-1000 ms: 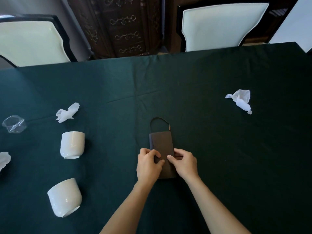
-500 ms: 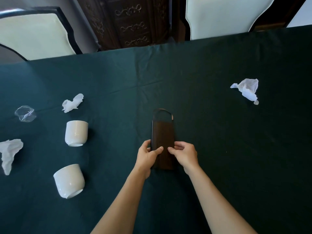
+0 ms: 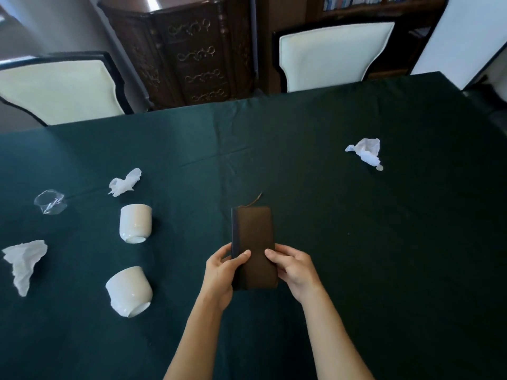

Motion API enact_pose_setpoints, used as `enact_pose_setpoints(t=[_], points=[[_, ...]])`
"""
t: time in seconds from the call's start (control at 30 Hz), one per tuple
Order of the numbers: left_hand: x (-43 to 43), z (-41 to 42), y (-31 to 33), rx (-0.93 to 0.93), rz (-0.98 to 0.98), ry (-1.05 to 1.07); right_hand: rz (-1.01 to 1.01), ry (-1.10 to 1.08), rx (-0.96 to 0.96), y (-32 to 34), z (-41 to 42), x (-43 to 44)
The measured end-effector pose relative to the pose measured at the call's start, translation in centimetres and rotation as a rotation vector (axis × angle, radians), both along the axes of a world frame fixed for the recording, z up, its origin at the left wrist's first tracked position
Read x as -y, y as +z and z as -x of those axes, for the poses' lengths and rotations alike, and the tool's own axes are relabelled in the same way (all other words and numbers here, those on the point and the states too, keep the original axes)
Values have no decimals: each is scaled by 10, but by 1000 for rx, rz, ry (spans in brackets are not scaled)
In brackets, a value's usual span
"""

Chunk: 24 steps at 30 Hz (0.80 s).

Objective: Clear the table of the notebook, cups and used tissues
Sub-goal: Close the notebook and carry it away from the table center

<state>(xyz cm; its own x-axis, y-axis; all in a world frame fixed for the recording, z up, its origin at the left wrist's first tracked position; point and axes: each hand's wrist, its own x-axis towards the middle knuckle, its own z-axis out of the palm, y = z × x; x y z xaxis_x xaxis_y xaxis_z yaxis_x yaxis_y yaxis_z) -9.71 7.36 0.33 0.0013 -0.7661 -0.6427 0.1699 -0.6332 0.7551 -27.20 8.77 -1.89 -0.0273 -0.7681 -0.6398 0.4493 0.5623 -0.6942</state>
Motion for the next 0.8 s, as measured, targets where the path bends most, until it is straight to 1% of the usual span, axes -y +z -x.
enact_pose_setpoints(t=[0.1, 0.27, 0.47, 0.6, 0.8], points=[[-19, -15, 15, -52, 45, -60, 40, -95, -49, 24, -16, -32], [-51, -41, 40, -117, 101, -190, 85, -242, -74, 59, -48, -90], [-95, -64, 57, -199, 127, -360, 139, -437, -129, 85, -81, -161], [-122, -59, 69, -262, 133, -515, 174, -581, -154, 101, -85, -208], [-173, -28, 91, -339, 149, -709, 192, -772, -198, 120, -70, -281]])
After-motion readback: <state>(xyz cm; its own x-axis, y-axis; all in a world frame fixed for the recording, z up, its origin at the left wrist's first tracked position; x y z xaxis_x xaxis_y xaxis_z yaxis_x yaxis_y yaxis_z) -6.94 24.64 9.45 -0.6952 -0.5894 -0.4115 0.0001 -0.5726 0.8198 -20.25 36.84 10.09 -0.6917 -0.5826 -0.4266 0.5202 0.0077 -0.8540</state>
